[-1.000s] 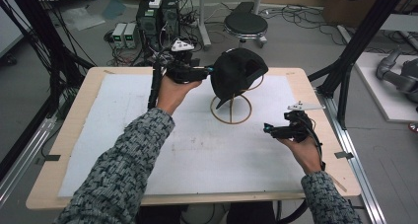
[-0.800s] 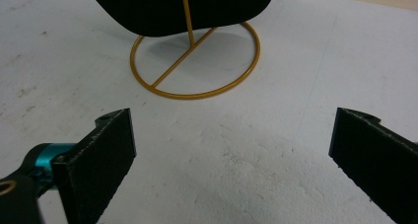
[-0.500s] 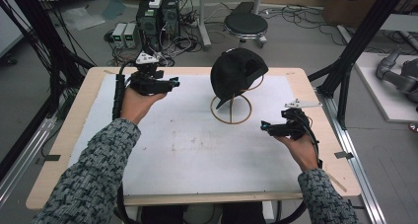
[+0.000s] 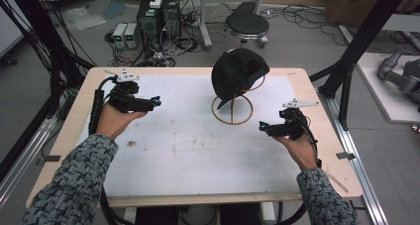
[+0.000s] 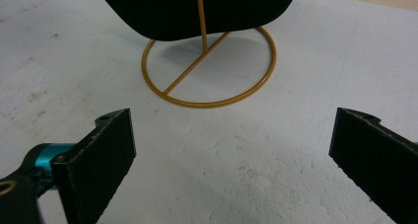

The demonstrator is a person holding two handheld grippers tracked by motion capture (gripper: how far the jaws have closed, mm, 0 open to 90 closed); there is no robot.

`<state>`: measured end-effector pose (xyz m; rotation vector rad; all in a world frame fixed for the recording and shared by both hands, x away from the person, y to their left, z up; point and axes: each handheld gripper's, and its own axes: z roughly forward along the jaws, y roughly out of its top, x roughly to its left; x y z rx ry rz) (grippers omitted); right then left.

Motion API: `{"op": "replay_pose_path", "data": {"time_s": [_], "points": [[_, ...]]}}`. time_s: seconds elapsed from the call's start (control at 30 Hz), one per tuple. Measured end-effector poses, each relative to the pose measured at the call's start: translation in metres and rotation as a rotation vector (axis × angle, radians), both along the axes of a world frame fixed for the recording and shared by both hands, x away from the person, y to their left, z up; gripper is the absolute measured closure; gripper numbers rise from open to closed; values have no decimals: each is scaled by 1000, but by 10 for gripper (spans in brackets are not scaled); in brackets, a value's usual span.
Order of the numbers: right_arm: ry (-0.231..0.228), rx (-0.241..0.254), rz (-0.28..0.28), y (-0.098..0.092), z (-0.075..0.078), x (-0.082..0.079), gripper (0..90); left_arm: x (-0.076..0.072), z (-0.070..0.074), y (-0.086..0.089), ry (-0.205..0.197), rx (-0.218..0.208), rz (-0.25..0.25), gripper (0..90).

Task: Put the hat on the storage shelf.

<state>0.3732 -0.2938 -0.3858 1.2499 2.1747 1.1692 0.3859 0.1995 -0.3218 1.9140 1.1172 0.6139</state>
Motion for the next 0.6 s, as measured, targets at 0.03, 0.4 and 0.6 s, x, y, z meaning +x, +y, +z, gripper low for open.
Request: {"op": "replay_pose_path", "data": {"time_s": [0.03, 0.4, 0.6], "points": [[-3, 2, 5, 2, 1, 1, 34, -1, -1, 2, 2, 9, 2, 143], [-4, -11, 16, 8, 3, 3, 34, -8, -6, 18, 3, 17, 21, 143], [-1, -7, 11, 8, 3, 2, 34, -8, -5, 14, -6, 39, 2, 143]]}}
